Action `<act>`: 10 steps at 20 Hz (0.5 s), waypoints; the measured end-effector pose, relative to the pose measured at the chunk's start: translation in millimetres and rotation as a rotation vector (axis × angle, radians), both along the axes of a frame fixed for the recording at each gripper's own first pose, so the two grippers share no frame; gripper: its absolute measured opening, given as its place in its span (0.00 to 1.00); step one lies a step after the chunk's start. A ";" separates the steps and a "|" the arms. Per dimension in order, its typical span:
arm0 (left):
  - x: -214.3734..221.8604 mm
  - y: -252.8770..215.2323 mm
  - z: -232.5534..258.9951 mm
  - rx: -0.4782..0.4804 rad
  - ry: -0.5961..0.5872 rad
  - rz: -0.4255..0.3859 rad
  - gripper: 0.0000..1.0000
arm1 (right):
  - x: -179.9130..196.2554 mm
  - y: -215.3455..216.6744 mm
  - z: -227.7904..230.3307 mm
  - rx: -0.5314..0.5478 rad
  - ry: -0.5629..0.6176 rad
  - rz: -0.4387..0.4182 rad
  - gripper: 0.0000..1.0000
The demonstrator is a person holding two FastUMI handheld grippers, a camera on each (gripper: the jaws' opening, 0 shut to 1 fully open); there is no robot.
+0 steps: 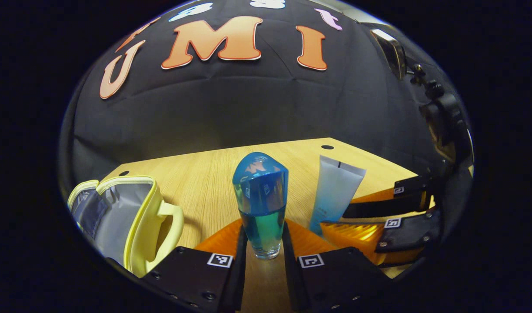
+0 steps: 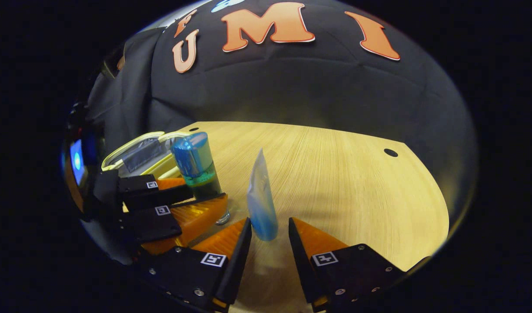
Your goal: First open the suitcase, pack the skin care products into it, and then close the suitcase.
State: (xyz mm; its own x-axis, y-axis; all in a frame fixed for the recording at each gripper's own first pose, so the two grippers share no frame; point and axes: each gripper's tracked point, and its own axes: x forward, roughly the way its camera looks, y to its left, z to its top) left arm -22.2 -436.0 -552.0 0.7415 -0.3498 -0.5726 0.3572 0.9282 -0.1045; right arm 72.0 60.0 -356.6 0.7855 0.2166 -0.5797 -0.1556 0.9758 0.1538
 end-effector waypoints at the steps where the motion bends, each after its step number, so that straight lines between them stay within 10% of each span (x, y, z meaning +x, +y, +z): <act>1: 1.1 3.9 3.3 0.005 -0.006 0.003 0.39 | -0.2 1.8 -2.7 0.019 0.003 0.001 0.51; 10: 18.5 55.0 80.5 0.021 -0.077 0.096 0.41 | 9.0 12.7 50.9 0.088 -0.016 0.011 0.39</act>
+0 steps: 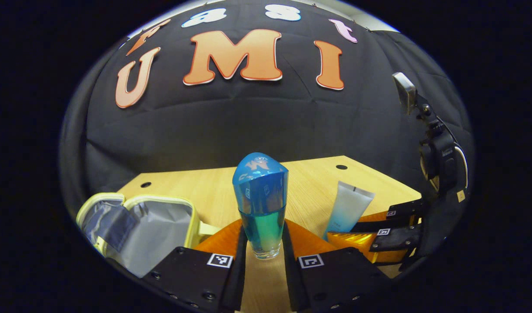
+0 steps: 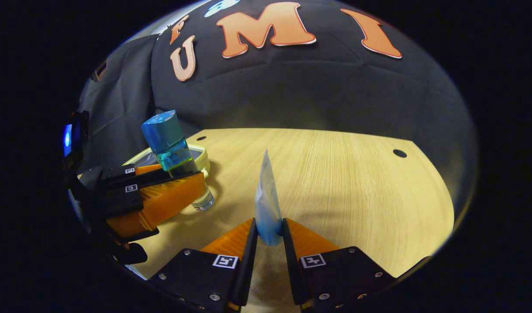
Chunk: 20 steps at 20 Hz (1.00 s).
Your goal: First open the suitcase, pack the skin care products into it, and then close the suitcase.
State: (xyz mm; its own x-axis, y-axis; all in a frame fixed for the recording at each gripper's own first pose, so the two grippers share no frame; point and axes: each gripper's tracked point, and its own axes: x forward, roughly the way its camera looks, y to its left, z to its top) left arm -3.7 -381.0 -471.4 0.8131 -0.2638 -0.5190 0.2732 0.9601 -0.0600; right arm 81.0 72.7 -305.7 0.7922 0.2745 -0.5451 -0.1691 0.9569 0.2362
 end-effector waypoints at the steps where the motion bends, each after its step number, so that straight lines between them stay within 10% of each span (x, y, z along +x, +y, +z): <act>1: 0.1 5.8 7.3 0.007 -0.004 0.004 0.41 | -0.4 -0.6 14.6 0.008 -0.011 0.003 0.39; 20: -3.6 162.6 128.4 0.142 -0.102 0.192 0.40 | -11.5 16.5 178.4 -0.034 -0.265 0.123 0.38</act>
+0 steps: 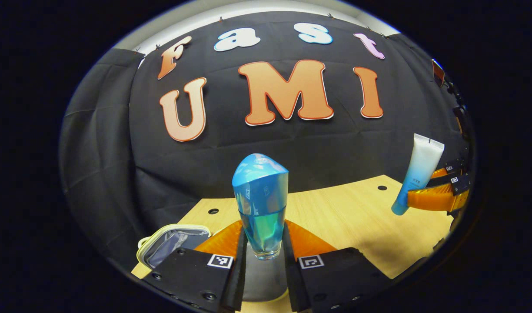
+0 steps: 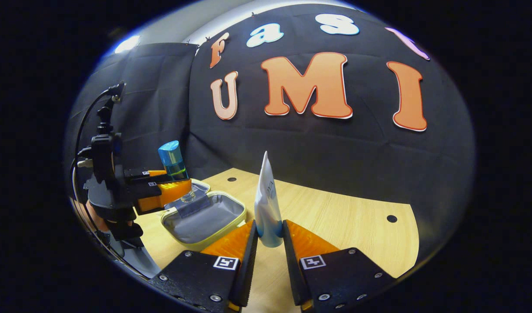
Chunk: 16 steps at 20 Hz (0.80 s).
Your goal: First open the suitcase, pack the skin care products into it, and then close the suitcase.
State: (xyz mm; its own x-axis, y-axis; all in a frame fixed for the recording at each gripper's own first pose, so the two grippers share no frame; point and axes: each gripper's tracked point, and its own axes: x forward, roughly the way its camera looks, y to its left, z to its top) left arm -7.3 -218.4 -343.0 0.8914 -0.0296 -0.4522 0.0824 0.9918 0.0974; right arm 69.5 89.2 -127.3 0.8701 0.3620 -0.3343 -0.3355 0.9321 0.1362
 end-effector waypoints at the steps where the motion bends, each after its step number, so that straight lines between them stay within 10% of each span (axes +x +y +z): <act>1: 0.9 9.0 -0.8 0.004 0.000 -0.008 0.40 | 0.3 4.6 1.1 -0.003 0.004 -0.008 0.38; 16: 8.3 124.4 -75.9 -0.051 0.129 -0.162 0.40 | 9.4 106.6 -3.4 -0.022 0.078 -0.205 0.38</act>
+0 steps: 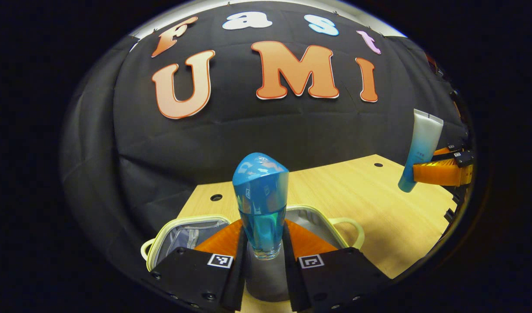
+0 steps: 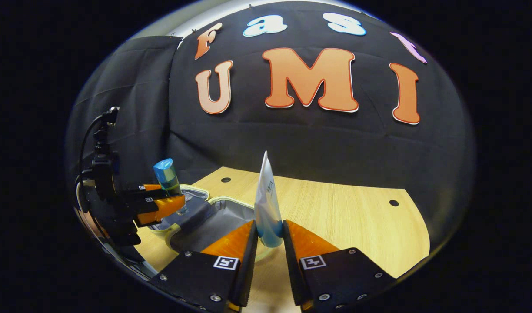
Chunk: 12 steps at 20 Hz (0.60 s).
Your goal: First open the suitcase, pack the skin care products into it, and then close the suitcase.
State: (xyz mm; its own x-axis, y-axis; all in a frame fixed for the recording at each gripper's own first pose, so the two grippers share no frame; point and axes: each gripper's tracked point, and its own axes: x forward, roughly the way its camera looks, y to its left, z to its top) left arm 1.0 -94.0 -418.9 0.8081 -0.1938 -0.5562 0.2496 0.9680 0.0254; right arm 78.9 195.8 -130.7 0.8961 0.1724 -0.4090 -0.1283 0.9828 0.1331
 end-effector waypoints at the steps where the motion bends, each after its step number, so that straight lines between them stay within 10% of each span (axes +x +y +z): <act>1: 0.2 4.3 -8.3 -0.001 0.013 -0.013 0.40 | 0.1 3.9 -1.1 0.000 0.006 -0.014 0.38; 12: -13.3 -0.4 -91.8 -0.048 0.241 -0.141 0.40 | -13.2 40.9 -25.2 0.005 0.097 -0.078 0.38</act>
State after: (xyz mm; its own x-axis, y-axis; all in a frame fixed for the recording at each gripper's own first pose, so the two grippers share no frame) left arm -12.3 -94.4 -510.7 0.6170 -0.3257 -0.7164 0.3751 0.9220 -0.0962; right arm 65.7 236.7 -155.9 0.8633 0.1055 -0.4935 -0.0376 0.9886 0.1456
